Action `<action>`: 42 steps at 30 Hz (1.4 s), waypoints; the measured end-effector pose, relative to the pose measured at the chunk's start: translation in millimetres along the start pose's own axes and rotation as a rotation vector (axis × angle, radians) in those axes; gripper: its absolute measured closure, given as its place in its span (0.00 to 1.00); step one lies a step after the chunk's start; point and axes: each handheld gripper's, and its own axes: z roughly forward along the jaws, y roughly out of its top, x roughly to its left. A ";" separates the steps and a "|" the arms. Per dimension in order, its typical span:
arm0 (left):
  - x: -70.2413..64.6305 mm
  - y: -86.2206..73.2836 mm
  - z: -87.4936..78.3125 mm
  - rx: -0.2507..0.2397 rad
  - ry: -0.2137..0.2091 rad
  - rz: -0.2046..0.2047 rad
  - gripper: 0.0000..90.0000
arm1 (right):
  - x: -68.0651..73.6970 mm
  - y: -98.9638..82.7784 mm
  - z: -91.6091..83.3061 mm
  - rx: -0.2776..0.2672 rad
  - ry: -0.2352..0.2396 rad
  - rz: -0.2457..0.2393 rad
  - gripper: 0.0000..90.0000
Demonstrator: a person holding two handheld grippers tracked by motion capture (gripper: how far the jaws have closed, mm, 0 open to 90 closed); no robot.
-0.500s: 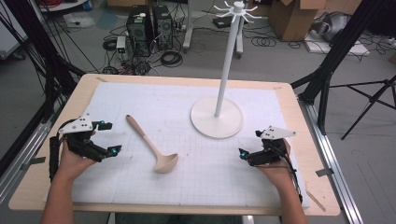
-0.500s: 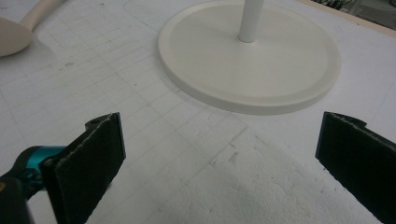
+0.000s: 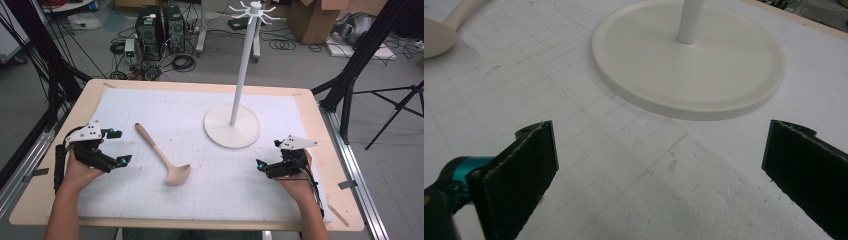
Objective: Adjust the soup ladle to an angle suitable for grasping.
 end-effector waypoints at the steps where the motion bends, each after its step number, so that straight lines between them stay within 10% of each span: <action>1: 0.4 1.1 0.2 0.002 0.000 0.003 0.02 | -0.6 -0.2 0.1 -0.003 0.000 0.000 0.00; 21: 13.2 42.0 11.0 0.103 0.020 0.078 0.02 | -2.7 -1.4 -0.2 0.000 -0.002 0.008 0.00; 42: 25.9 61.6 78.4 0.362 -0.037 0.192 0.02 | -2.5 -4.8 4.5 0.030 -0.007 0.001 0.00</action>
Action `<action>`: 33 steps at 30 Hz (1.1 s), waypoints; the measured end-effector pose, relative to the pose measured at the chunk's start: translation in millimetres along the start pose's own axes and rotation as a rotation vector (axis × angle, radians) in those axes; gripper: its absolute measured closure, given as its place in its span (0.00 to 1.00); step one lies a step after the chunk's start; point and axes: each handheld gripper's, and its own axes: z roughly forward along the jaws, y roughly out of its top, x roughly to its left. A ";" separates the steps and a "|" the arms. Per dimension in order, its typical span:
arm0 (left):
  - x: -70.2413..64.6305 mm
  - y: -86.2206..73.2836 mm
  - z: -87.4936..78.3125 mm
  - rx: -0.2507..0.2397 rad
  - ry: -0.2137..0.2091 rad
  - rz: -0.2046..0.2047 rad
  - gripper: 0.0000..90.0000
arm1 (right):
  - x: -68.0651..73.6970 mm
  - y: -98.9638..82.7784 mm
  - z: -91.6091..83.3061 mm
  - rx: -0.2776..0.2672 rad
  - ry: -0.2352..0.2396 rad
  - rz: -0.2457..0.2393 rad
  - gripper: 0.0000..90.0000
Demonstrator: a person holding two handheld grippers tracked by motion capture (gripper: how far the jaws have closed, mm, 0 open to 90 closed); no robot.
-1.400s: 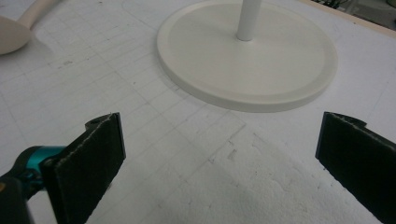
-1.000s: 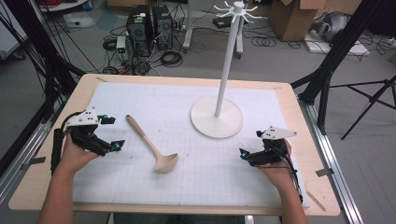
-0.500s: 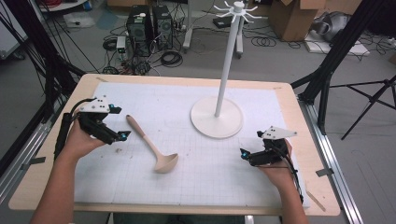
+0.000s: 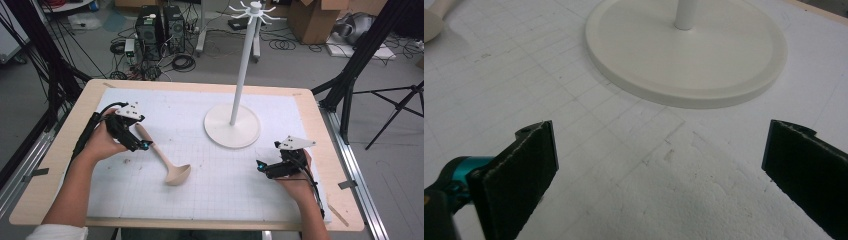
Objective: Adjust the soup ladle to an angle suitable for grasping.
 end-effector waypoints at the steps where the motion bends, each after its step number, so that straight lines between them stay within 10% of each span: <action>1: 0.9 0.5 2.9 0.013 -0.003 0.005 0.02 | 0.2 0.0 0.0 0.000 0.001 0.001 0.00; 33: -3.9 -1.0 59.1 0.276 -0.103 0.207 0.12 | 2.2 -0.6 5.3 0.028 0.007 -0.016 0.00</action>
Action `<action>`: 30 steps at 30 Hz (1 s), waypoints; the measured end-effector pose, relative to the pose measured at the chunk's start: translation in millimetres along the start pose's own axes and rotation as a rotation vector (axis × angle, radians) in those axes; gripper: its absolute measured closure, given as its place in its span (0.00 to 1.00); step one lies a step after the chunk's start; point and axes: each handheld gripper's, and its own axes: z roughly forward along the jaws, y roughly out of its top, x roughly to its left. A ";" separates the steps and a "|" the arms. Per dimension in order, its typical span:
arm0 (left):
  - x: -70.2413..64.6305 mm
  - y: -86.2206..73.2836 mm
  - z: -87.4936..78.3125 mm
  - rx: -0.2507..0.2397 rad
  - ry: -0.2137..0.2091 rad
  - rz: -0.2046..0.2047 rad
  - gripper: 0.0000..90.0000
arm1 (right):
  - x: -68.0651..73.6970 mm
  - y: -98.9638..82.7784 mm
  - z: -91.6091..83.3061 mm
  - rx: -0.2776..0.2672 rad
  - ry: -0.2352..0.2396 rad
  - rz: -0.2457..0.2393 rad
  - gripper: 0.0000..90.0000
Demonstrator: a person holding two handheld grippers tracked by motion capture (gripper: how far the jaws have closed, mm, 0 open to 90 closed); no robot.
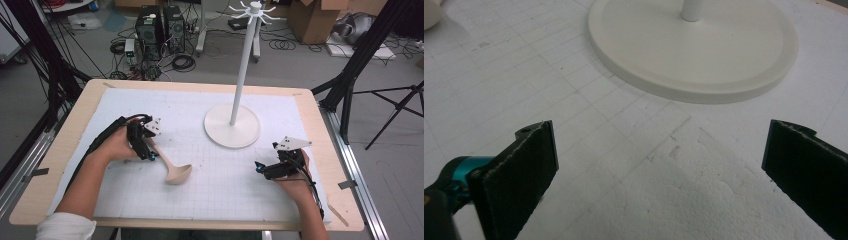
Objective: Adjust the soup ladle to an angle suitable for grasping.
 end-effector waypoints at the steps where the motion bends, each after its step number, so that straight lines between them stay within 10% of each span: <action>1: 0.7 0.9 0.0 0.003 -0.014 0.001 0.14 | -0.2 -0.1 -0.1 -0.001 -0.003 -0.003 0.00; 8: 3.1 6.6 5.5 0.105 -0.085 0.045 0.32 | -0.2 -0.1 -0.4 0.001 -0.001 -0.006 0.00; 30: -9.6 11.3 -0.6 0.137 -0.164 0.108 0.64 | -1.6 -1.2 -0.5 0.000 0.003 0.004 0.00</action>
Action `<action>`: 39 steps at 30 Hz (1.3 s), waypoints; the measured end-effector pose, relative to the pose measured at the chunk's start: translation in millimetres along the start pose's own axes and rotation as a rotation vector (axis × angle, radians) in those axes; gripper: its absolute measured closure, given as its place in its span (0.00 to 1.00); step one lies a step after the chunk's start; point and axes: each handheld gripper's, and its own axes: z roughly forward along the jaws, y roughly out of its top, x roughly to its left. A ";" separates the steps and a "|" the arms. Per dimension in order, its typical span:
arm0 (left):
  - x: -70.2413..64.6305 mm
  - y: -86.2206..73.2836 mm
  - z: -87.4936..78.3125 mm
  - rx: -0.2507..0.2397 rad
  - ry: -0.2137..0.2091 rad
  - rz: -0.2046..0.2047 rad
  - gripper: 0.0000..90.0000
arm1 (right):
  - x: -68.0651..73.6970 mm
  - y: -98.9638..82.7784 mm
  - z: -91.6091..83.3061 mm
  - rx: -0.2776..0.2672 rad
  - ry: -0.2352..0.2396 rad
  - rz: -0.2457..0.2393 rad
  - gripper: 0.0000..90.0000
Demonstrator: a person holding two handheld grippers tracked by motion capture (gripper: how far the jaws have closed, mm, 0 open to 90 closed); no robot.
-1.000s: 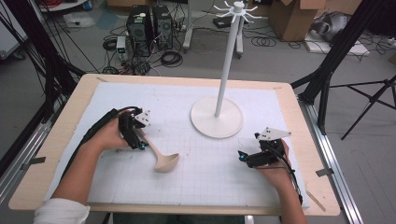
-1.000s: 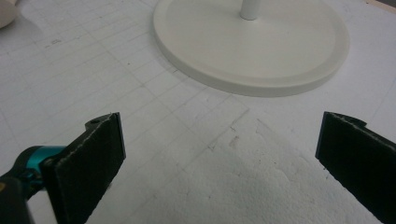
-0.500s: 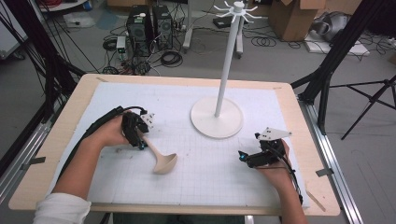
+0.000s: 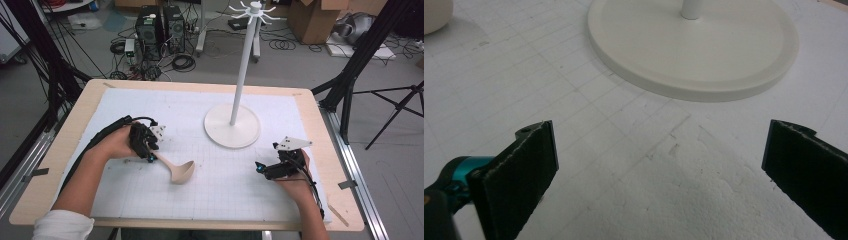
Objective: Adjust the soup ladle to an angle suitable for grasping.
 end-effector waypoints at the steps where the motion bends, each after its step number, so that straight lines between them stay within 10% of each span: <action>1: -1.2 -0.2 -0.5 0.007 0.002 0.006 0.65 | -0.7 0.0 -0.7 -0.004 -0.001 0.001 0.00; 10: -9.4 -4.0 -2.9 0.021 -0.033 0.011 0.72 | -2.0 -0.4 -2.9 -0.013 -0.009 0.006 0.00; 24: -20.1 -19.5 -5.3 -0.077 -0.097 -0.115 0.86 | -1.5 -0.3 -2.4 -0.006 -0.009 0.002 0.00; 39: -27.3 -14.3 -4.4 -0.084 -0.072 -0.085 0.86 | -2.7 0.1 -6.5 -0.025 -0.012 0.003 0.01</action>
